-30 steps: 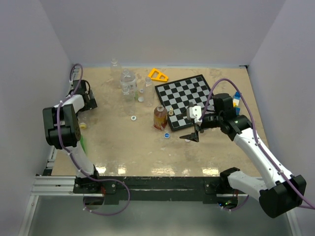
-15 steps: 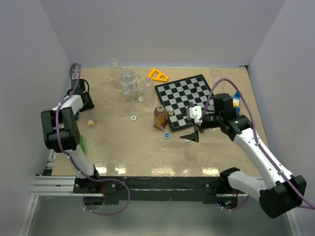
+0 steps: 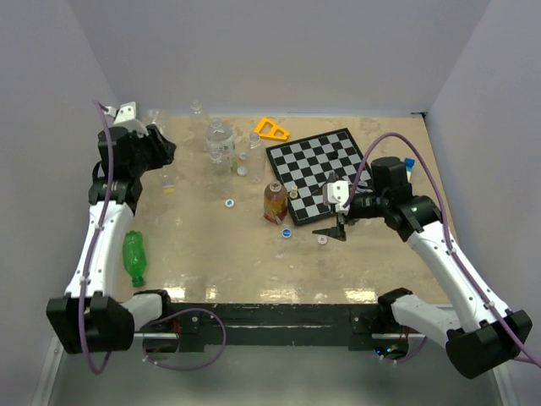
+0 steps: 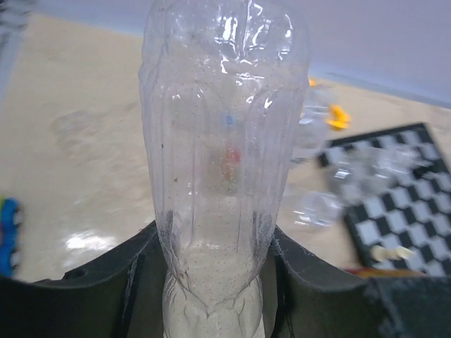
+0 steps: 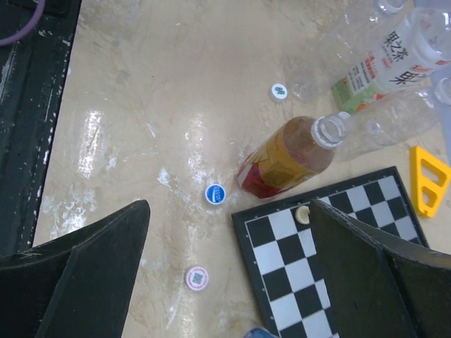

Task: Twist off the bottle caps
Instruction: Pick up the plastic bottle from the corner of the board.

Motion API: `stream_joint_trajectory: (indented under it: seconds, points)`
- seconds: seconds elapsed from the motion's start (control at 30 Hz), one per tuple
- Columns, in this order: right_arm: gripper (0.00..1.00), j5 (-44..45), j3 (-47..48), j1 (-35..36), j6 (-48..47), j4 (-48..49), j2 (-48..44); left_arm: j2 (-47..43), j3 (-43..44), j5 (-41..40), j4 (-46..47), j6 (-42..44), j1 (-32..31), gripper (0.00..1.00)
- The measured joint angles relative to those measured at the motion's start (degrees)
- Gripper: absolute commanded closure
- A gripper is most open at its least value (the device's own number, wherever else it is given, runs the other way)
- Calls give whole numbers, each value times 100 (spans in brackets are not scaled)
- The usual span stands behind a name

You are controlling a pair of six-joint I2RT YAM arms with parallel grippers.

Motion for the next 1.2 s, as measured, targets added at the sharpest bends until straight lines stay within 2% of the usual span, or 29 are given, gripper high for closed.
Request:
stream_joint_trajectory:
  seconds: [0.23,0.37,0.47,0.6,0.73,0.8,0.93,1.03,1.2]
  points:
    - [2,101,1220,0,251,-358,0,-1419,-518,1008,765,-885,-1309,89]
    - [2,-474,1443,0,914,-234,98,-1858,-949,1084,1705,-1626,-2315,91]
    - [2,-866,1587,4,1523,-114,422,-1904,-1180,826,2374,-2065,-3097,91]
    - [2,-1023,1705,0,2623,350,883,-1469,-1220,111,3189,-2455,-4240,91]
    - [2,-1001,1626,0,4109,1309,863,-614,-1025,-640,3751,-2660,-4946,91]
    - [2,-881,1408,0,5095,2046,654,-201,-885,-1034,3926,-2739,-5176,91]
    - [2,-457,1082,11,6402,2929,308,389,-573,-1563,4133,-2855,-5436,91]
    - [2,-11,859,15,7073,3379,170,625,-424,-1871,4330,-2916,-5574,91]
    - [3,693,662,17,7597,3727,153,756,-387,-2304,4459,-2964,-5696,91]
